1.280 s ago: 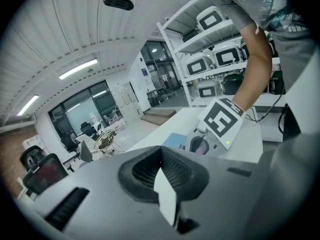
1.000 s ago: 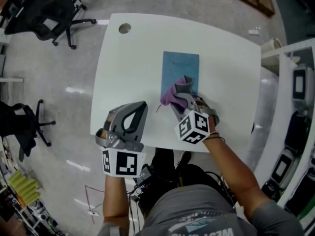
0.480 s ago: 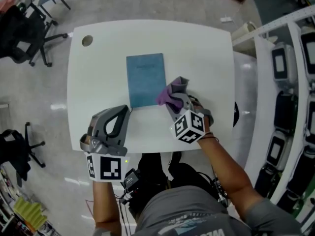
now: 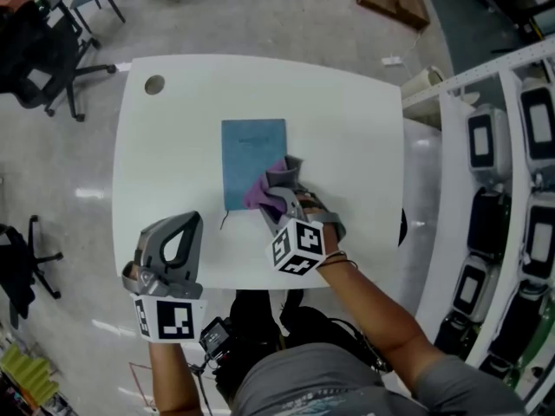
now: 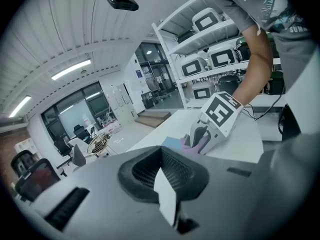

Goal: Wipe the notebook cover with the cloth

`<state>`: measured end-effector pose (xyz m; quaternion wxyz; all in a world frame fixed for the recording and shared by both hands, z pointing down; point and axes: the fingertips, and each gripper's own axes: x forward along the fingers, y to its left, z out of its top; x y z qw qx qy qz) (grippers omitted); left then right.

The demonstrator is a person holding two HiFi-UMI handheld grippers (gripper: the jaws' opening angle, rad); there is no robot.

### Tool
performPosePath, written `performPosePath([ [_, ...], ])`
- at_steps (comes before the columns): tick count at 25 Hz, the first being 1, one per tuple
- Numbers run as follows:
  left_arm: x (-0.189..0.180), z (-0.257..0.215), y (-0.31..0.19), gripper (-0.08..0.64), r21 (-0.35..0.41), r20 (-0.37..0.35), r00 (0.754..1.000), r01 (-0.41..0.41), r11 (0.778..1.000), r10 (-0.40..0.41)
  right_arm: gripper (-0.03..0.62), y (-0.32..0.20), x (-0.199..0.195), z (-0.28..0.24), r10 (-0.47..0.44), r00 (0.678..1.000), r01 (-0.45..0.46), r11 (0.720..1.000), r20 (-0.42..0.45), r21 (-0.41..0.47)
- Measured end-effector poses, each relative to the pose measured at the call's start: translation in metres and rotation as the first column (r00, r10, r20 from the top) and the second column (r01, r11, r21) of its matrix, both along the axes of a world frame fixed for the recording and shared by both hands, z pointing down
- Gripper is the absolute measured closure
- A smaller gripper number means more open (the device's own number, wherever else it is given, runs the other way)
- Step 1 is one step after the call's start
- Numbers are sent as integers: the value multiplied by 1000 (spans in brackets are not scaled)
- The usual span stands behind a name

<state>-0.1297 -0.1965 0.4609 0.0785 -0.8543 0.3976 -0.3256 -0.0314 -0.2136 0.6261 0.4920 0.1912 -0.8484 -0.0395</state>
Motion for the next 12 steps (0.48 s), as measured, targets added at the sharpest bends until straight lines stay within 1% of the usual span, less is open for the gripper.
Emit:
performPosePath([
  [4,-18,4,5,558,-17,6,999,51,999,-51,485,0,-38,1,-64,998,64,998,30,-9],
  [7,-25,4,5,558,-15,5,997,80,997,-80,485,-3,-62,0,-100,994,101,995,51,-12],
  [12,-27,9,5,558,-20,-17,996,84,996,-84,485,-6,-82,-2,-124,990,125,992,70,-11],
])
